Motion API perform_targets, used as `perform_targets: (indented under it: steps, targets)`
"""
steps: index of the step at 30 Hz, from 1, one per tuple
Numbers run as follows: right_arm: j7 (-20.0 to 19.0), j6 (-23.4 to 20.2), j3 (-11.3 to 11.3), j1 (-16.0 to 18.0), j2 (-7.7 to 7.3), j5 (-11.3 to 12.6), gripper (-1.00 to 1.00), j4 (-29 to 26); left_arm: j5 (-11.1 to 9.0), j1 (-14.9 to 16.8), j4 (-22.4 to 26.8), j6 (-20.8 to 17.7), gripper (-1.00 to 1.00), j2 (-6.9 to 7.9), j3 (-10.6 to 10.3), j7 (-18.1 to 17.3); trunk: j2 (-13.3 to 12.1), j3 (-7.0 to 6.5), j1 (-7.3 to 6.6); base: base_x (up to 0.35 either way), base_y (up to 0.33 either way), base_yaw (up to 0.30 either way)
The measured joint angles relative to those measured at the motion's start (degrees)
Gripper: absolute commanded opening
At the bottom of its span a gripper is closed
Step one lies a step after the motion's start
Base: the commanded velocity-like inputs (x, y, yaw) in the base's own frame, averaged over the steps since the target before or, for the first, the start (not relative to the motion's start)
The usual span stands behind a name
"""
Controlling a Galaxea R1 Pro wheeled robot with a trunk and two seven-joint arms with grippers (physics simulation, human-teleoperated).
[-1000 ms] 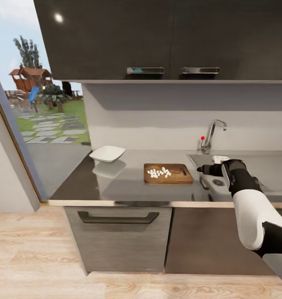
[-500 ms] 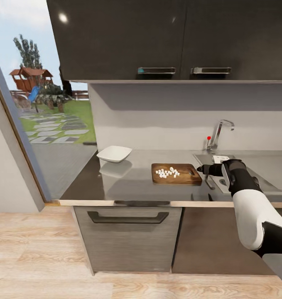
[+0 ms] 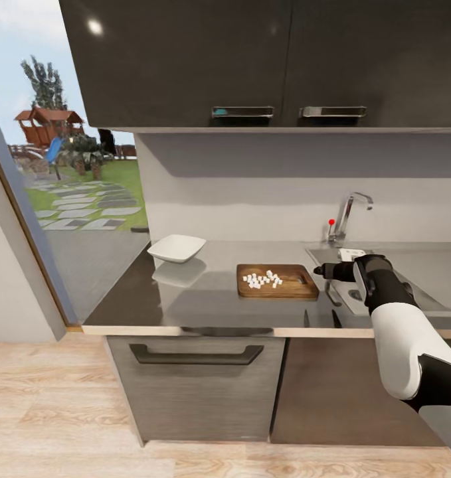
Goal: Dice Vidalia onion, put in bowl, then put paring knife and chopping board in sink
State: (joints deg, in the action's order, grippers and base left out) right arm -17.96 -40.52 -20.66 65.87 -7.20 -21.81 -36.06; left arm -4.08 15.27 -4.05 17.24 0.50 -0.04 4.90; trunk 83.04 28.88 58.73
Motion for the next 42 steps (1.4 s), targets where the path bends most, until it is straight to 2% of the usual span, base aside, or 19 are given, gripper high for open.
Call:
perform_targets:
  steps: [23, 42]
  targets:
    - [-0.26, 0.41, 0.65, 0.0, 0.28, 0.0, 1.0, -0.09, 0.0, 0.0, 0.0, 0.0, 1.0, 0.03, 0.0, -0.06, 0.0, 0.0, 0.0, 0.001, -0.001, 0.0]
    - [-0.26, 0.41, 0.87, 0.0, 0.31, 0.0, 1.0, -0.09, 0.0, 0.0, 0.0, 0.01, 1.0, 0.04, 0.0, -0.04, 0.0, 0.16, 0.0, 0.086, 0.087, 0.0]
